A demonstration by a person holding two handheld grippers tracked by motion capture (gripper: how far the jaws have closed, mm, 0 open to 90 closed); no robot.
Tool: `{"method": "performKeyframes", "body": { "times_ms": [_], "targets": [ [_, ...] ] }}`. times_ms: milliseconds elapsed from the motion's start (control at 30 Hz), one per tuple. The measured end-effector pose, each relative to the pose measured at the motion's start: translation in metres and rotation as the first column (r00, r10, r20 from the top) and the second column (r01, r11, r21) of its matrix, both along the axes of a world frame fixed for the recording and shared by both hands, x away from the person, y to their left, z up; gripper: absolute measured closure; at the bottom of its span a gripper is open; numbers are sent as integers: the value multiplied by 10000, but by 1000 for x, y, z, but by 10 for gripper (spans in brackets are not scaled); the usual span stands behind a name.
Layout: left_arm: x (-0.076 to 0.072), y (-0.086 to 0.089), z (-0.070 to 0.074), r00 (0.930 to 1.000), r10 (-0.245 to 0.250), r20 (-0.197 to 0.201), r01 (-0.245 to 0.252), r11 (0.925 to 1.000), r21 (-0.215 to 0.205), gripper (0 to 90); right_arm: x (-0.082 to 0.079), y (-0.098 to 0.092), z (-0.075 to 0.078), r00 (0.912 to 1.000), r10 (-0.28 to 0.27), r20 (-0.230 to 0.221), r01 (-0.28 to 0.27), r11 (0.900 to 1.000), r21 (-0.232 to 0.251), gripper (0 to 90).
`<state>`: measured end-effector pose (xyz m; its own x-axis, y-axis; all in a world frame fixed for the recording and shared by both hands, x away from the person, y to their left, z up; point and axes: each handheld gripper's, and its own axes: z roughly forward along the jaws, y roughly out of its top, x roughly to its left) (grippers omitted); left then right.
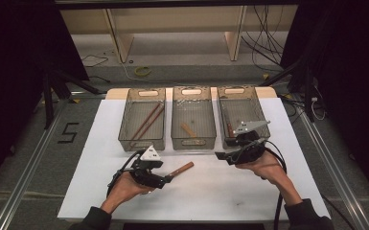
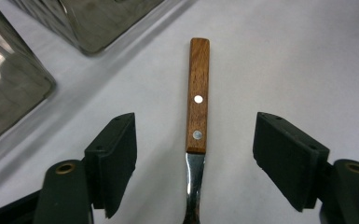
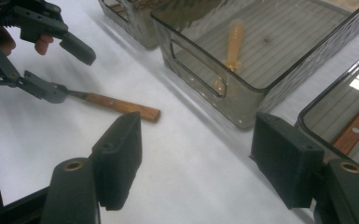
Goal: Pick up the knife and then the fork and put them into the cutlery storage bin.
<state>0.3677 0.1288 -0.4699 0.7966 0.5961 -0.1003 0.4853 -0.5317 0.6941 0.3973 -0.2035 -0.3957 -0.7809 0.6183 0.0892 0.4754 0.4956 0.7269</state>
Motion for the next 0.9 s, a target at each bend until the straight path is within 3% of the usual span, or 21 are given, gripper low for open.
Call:
{"method": "performKeyframes", "body": {
  "times_ms": [567,900],
  "targets": [
    [8,-13,-9,9976,-270,-643,341,9932,1109,487,0,1,-4,9999,23,-138,-25,10000,-94,345],
    [10,-19,-11,9963,-397,-760,500,9890,1395,587,0,0,-4,9999,16,-165,-17,10000,-91,345]
  ]
}}
